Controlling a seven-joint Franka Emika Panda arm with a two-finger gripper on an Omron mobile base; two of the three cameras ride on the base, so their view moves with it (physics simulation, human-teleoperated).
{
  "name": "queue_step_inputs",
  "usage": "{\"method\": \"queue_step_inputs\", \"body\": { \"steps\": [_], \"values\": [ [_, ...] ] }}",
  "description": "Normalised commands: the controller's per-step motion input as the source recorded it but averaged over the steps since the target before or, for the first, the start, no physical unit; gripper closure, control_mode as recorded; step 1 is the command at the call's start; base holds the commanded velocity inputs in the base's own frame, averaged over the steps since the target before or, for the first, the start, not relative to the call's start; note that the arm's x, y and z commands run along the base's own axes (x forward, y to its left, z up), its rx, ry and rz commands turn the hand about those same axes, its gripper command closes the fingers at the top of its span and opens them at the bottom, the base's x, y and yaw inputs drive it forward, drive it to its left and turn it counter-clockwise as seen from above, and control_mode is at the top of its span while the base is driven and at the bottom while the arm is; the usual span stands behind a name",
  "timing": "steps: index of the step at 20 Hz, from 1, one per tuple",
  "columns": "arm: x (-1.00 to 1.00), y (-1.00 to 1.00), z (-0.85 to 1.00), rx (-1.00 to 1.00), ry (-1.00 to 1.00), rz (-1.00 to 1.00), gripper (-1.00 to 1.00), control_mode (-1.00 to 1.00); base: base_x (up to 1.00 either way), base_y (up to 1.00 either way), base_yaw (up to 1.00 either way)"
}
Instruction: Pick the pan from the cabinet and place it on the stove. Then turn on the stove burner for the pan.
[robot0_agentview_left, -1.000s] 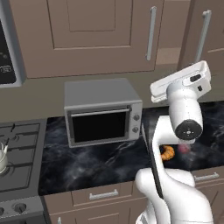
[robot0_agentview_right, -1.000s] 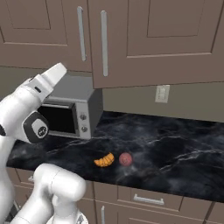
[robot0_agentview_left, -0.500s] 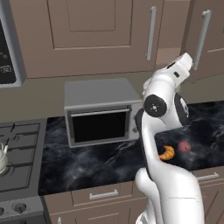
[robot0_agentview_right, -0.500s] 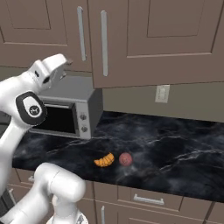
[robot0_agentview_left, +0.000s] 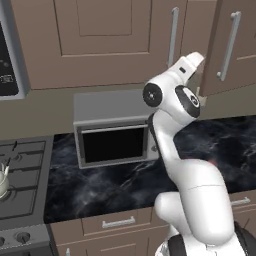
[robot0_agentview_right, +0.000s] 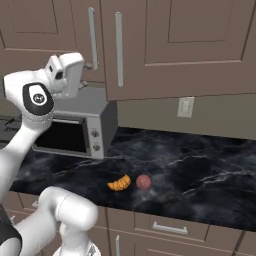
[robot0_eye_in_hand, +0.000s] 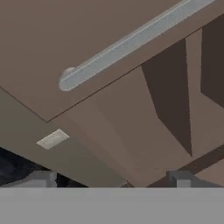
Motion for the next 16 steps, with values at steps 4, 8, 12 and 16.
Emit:
{"method": "queue_step_inputs", "body": {
  "steps": [4,8,12,16],
  "values": [
    [0.20,-0.27,-0.23,0.00,0.11,-0.08,-1.00,-1.00,0.00,0.00,0.00],
    [0.55,-0.05,-0.15,-0.02,0.15,-0.09,-1.00,-1.00,0.00,0.00,0.00],
    [0.45,-0.17,-0.03,0.00,0.12,-0.06,-1.00,-1.00,0.00,0.00,0.00],
    [0.33,-0.24,-0.01,0.00,0.09,-0.03,-1.00,-1.00,0.00,0.00,0.00]
  ]
}}
